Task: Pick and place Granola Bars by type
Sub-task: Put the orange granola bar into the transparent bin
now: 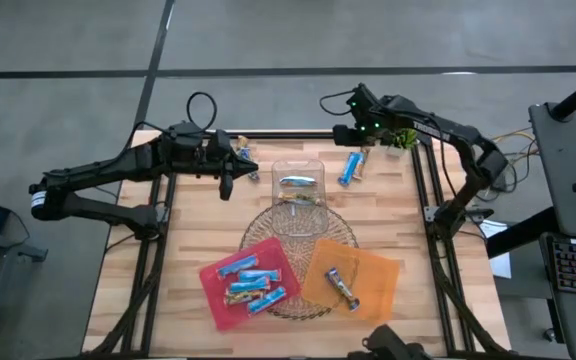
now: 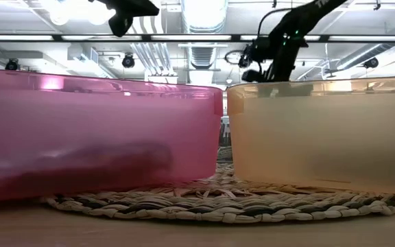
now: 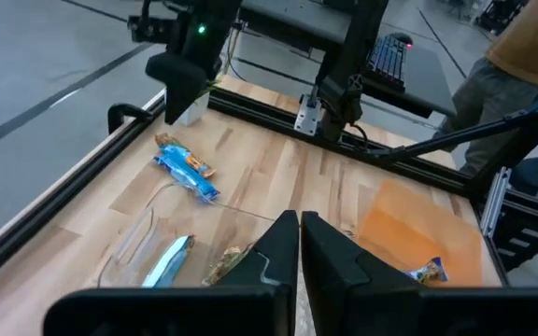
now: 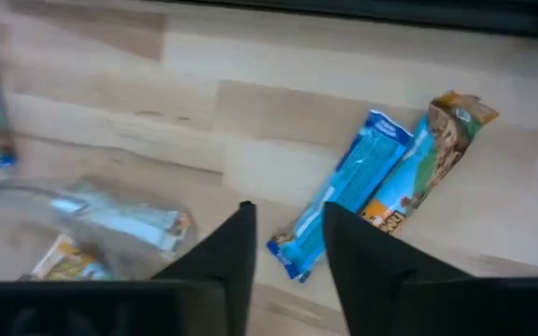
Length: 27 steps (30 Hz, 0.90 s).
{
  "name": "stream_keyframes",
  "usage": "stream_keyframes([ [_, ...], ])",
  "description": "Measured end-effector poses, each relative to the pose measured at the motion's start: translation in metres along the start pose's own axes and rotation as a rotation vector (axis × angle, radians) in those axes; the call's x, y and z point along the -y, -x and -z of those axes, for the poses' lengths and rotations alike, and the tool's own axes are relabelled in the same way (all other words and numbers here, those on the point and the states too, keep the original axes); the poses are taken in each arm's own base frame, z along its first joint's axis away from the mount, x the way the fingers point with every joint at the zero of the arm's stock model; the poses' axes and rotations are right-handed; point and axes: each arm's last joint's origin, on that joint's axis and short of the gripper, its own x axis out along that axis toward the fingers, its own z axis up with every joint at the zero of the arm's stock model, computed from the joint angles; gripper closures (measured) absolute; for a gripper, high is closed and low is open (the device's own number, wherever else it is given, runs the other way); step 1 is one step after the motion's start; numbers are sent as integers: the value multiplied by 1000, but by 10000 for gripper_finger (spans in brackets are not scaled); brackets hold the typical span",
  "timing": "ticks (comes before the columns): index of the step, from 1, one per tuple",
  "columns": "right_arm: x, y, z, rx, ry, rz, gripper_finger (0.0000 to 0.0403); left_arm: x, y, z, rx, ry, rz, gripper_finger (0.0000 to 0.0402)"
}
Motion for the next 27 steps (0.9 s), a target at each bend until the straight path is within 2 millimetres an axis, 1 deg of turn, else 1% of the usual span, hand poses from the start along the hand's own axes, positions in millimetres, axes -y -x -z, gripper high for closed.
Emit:
stream_keyframes([
  [3,4,-11,-3,-27,-33,31,247,0,0,0,-1,15,0,401],
  [6,11,-17,-3,-36,-77,124,203,0,0,0,-2,28,0,401],
  [9,16,-18,-2,2,-106,232,168,0,0,0,-2,29,0,401],
  [12,18,-17,-2,5,-129,257,144,0,0,0,-2,29,0,401],
  [15,18,-16,-2,9,-119,251,129,0,0,0,-2,29,0,401],
  [19,17,-16,-2,11,-106,247,120,0,0,0,-2,28,0,401],
  [24,16,-17,-1,9,-102,243,122,0,0,0,1,28,0,401],
  [27,16,-18,0,12,-151,245,126,0,0,0,0,30,0,401],
])
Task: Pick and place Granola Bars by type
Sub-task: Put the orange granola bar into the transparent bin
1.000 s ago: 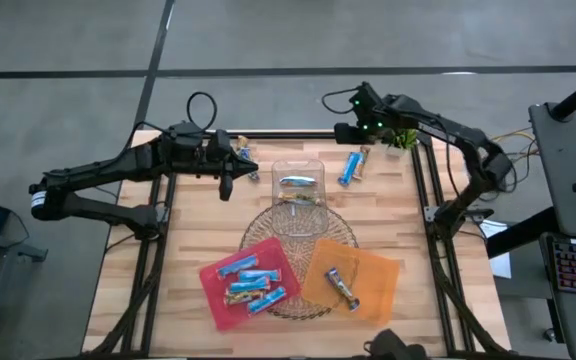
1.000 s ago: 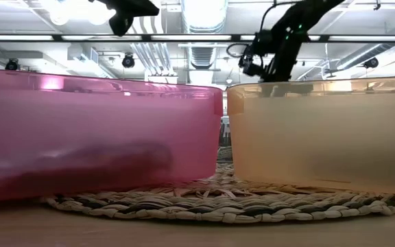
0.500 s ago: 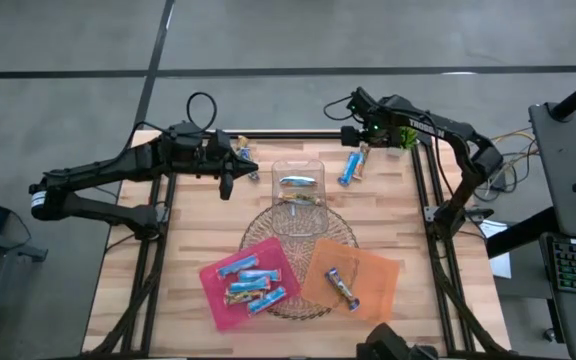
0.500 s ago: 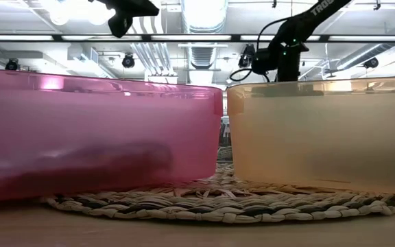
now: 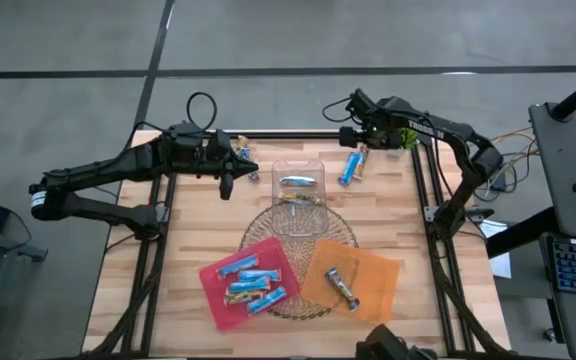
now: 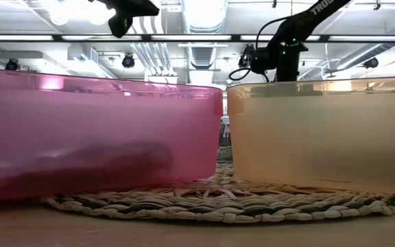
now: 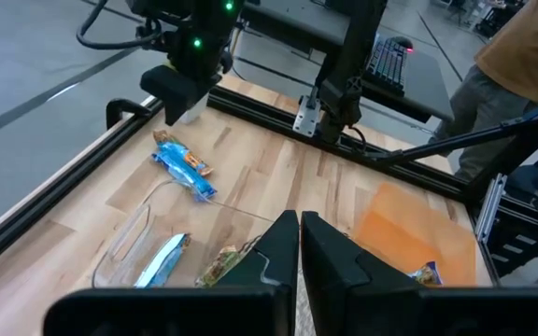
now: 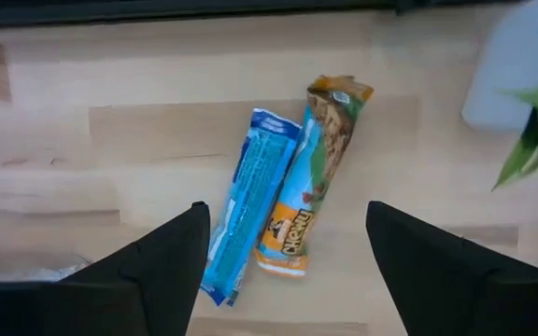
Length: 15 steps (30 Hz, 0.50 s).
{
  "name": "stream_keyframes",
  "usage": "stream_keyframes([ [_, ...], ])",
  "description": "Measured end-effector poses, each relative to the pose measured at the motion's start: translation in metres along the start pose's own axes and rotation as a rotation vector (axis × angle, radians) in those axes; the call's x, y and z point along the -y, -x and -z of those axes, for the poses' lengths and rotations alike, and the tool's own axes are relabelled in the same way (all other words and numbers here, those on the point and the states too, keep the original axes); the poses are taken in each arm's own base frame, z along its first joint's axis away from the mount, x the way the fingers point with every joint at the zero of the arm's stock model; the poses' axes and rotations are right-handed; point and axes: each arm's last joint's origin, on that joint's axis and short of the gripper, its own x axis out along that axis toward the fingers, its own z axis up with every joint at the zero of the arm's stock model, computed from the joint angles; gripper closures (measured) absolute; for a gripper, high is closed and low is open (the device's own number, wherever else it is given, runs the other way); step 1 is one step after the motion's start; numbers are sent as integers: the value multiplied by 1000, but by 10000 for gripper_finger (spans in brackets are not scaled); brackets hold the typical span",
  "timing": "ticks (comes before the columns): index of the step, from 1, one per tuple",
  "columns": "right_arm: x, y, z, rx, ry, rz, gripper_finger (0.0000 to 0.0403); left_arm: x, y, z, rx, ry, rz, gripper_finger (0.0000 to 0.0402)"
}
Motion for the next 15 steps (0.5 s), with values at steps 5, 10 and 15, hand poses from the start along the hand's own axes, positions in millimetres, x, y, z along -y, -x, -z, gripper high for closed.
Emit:
stream_keyframes([
  [5,5,-10,3,-12,-86,23,133,-1,-1,2,-7,8,-1,401],
  [10,14,-24,6,-22,-120,40,138,-2,-4,8,-27,38,-7,401],
  [15,24,-36,7,-29,-159,55,140,-3,-4,9,-32,48,-8,401],
])
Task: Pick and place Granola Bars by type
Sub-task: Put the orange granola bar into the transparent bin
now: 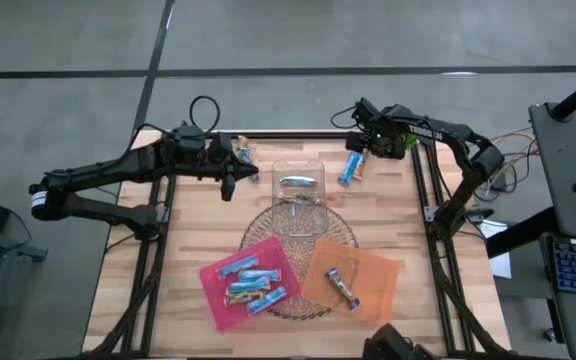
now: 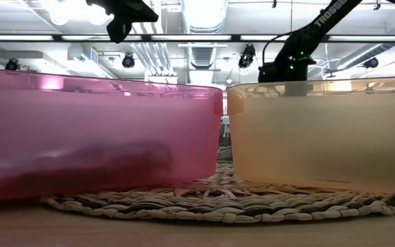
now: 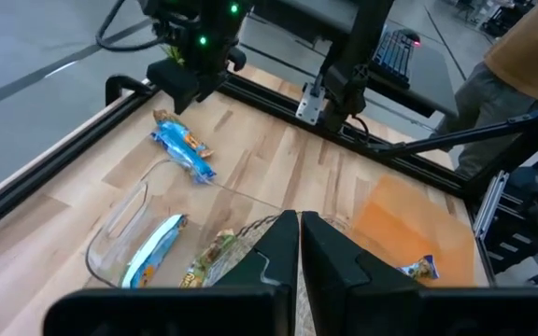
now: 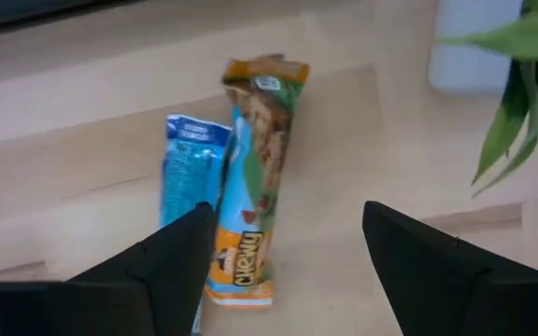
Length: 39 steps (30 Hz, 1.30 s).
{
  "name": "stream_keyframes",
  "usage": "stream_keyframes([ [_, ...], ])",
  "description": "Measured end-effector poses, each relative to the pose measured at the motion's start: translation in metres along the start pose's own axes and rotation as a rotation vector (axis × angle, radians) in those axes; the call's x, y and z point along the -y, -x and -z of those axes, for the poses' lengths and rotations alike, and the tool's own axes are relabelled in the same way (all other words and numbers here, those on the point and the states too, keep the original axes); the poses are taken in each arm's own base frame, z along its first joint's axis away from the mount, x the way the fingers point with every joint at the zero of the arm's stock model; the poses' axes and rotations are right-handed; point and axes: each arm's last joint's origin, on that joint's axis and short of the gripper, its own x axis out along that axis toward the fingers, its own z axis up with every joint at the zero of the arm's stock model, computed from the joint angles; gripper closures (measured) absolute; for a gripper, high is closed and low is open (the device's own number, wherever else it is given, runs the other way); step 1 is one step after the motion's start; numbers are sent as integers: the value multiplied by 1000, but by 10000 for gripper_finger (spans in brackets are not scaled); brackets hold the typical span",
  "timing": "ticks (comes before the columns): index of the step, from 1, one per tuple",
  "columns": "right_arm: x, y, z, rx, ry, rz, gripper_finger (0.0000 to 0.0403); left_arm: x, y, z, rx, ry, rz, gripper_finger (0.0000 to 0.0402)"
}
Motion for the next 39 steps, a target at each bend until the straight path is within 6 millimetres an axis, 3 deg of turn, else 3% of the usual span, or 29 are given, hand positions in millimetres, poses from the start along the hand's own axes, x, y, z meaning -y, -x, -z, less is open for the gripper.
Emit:
stream_keyframes([
  [15,13,-30,1,-7,-110,-73,141,0,0,0,1,18,0,401],
  [24,22,-35,-6,-2,-178,-67,140,0,0,0,1,18,0,401],
  [39,12,-34,2,-9,-235,-107,140,0,0,0,0,16,0,401],
])
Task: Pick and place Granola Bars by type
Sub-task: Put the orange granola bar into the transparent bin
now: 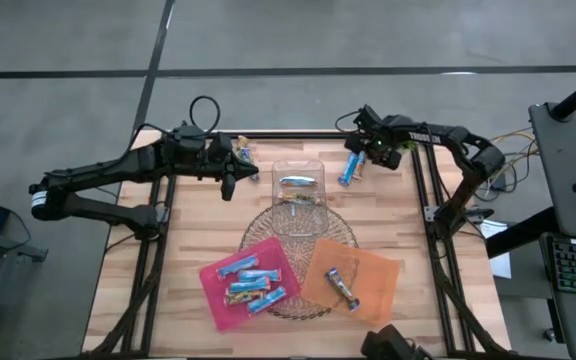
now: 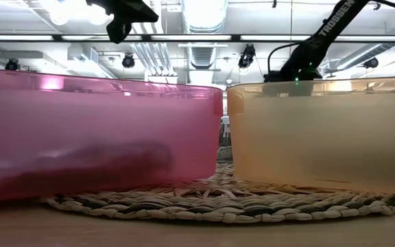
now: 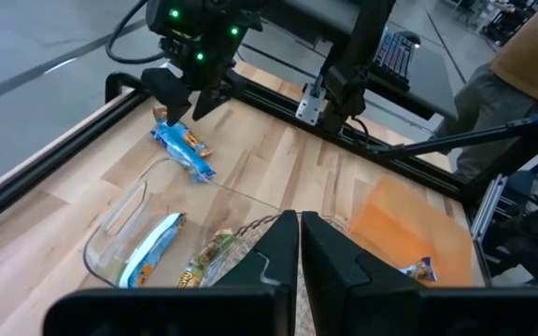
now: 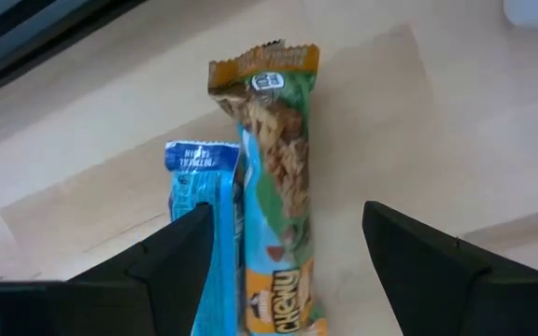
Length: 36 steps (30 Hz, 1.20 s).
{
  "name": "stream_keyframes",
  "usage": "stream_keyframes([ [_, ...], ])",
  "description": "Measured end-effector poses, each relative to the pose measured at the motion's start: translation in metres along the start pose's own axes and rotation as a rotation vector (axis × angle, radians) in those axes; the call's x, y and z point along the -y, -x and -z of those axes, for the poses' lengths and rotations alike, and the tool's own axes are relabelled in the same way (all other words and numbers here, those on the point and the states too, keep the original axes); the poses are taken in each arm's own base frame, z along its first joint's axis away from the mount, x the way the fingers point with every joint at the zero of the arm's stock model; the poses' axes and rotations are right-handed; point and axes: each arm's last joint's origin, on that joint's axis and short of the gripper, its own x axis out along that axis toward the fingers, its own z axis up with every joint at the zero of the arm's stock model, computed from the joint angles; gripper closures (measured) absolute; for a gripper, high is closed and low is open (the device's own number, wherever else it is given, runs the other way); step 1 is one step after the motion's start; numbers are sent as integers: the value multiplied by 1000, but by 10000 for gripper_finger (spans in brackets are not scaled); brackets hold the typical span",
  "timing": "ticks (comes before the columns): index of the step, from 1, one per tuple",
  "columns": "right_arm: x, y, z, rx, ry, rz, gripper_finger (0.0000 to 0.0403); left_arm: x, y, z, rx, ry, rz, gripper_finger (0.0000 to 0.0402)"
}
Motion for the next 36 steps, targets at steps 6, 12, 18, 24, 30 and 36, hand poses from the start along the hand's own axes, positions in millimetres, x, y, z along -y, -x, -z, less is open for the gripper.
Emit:
stream_keyframes([
  [6,-6,2,10,36,-60,5,143,0,0,0,0,-7,-1,401],
  [12,-9,1,20,60,-80,14,153,0,0,0,0,-13,-1,401],
  [18,-9,0,24,91,-75,30,164,0,0,0,-2,-14,-1,401],
  [24,-5,-3,25,98,-85,48,168,0,0,0,-3,-14,-1,401],
  [30,-2,-5,26,129,-85,65,168,0,0,0,-2,-28,-1,401],
  [36,-4,-4,28,178,-70,70,168,0,0,0,1,-33,0,401],
])
